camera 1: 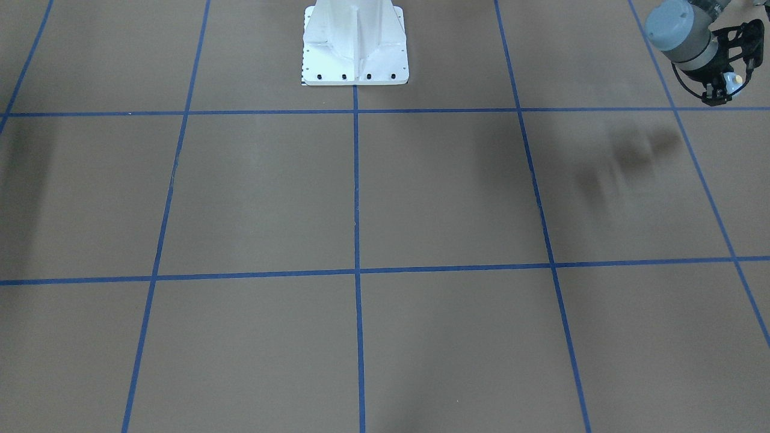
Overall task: Place and press bell with both arms
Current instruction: 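Carry the bell with the left gripper toward the table center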
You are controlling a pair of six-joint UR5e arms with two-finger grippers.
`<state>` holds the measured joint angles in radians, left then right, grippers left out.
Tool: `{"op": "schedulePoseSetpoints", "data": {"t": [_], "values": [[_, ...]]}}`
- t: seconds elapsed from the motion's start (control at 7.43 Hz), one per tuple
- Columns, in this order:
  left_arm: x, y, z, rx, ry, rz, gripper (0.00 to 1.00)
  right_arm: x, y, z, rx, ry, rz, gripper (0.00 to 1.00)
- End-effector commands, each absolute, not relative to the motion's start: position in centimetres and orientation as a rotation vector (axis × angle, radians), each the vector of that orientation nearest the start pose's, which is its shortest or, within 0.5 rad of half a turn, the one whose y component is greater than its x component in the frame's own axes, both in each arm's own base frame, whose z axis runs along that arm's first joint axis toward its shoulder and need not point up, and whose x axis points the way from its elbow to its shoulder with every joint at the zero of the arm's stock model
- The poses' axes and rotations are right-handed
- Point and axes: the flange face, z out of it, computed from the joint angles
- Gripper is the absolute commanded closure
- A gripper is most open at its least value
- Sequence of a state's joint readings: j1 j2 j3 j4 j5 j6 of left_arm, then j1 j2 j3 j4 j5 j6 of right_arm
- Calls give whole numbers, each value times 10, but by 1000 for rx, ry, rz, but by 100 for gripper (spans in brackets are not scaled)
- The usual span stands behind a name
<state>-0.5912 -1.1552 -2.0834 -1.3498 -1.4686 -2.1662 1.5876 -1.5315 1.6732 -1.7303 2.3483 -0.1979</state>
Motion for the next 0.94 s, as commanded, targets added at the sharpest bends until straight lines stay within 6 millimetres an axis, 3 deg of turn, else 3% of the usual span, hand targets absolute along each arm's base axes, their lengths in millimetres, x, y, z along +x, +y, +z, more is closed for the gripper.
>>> {"op": "schedulePoseSetpoints", "data": {"t": [0.0, 0.13, 0.4, 0.54, 0.67, 0.81], "values": [[203, -379, 548, 153, -30, -1053, 100, 72, -503, 605, 66, -778, -165, 1], [229, -403, 516, 179, 38, -954, 100, 72, -504, 605, 65, -779, -164, 0], [288, -459, 404, 331, 223, -816, 100, 70, -505, 601, 73, -791, -168, 0], [330, -480, 348, 365, 301, -737, 100, 70, -505, 602, 70, -790, -167, 0], [376, -484, 318, 401, 336, -669, 100, 70, -505, 601, 71, -791, -167, 0], [405, -496, 283, 445, 411, -626, 100, 70, -505, 600, 75, -792, -169, 0]]}}
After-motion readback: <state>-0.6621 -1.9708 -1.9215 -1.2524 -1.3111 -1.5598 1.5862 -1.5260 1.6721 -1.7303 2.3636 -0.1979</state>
